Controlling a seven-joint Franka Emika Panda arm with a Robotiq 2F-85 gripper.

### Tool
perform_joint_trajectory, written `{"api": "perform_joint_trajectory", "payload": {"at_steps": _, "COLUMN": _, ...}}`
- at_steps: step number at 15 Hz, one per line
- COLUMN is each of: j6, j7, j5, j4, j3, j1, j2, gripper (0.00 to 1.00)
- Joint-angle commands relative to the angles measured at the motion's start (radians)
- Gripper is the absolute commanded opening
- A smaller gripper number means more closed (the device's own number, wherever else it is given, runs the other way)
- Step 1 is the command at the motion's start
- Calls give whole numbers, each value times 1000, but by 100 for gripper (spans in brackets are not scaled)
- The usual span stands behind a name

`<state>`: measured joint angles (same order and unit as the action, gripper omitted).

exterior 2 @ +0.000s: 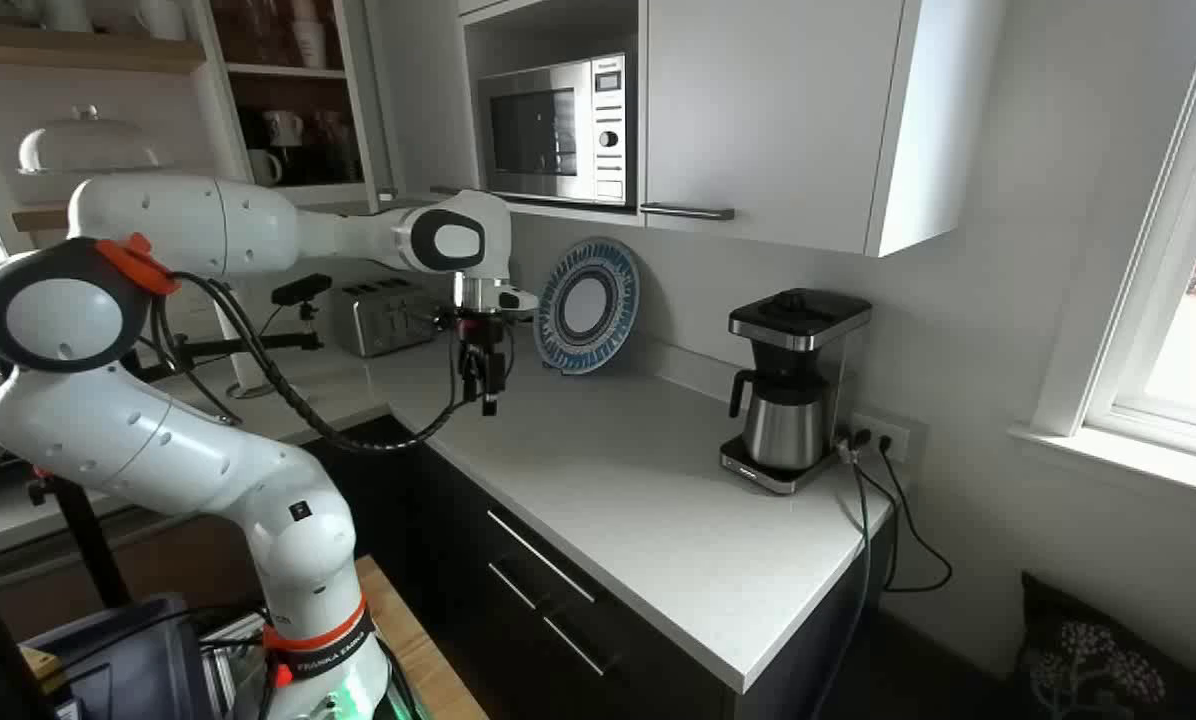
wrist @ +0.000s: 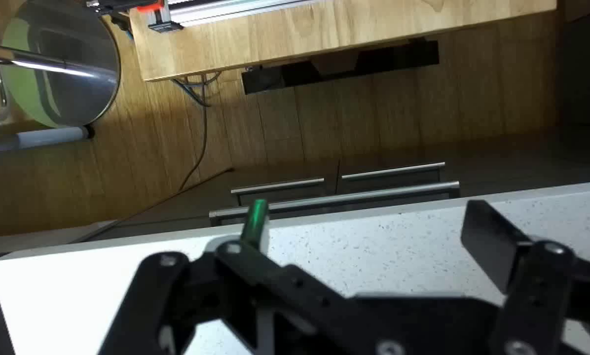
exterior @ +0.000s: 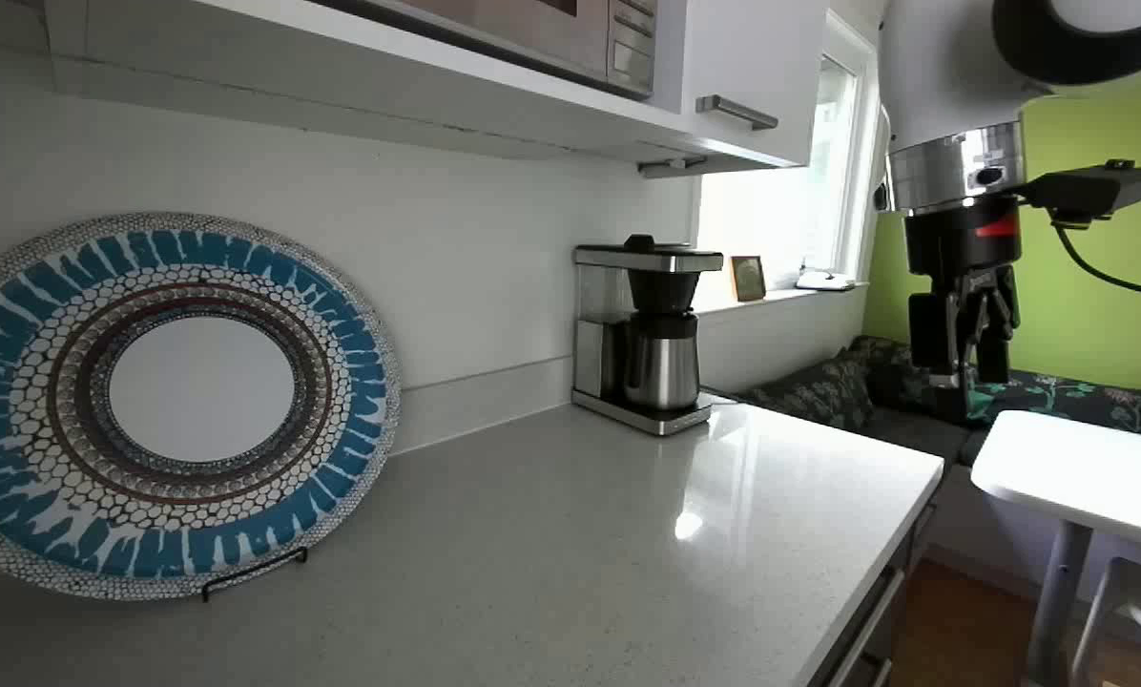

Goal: Open the top cupboard door and remove the cup and put it on top of the kitchen countertop

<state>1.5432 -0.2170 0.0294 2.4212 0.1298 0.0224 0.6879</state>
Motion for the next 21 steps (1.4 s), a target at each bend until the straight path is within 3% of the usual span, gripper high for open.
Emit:
{"api": "perform_joint_trajectory", "payload": {"at_steps": 1, "j6": -2, "j7": -5, "j5": 4, "j4": -2, "j3": -8, "j1": -11, "j2": -2, "gripper": 100}}
{"api": "perform_joint_trajectory", "payload": {"at_steps": 5, "j6": -1, "j7": -26, "j5": -7, "j4": -23, "j3": -14, "j1": 1, "j2": -23, "gripper": 100}}
{"api": "perform_joint_trajectory", "payload": {"at_steps": 14, "j6": 284, "j7": -337, "j5": 15, "j4": -291, "j3": -30, "j1": 142, "j2": -206, "gripper": 100}}
{"api": "perform_joint_trajectory", "payload": {"at_steps": 21, "j6": 424, "j7": -543, "j5": 92, "j4": -397, "j3": -38, "j1": 186, "j2": -242, "gripper": 100}}
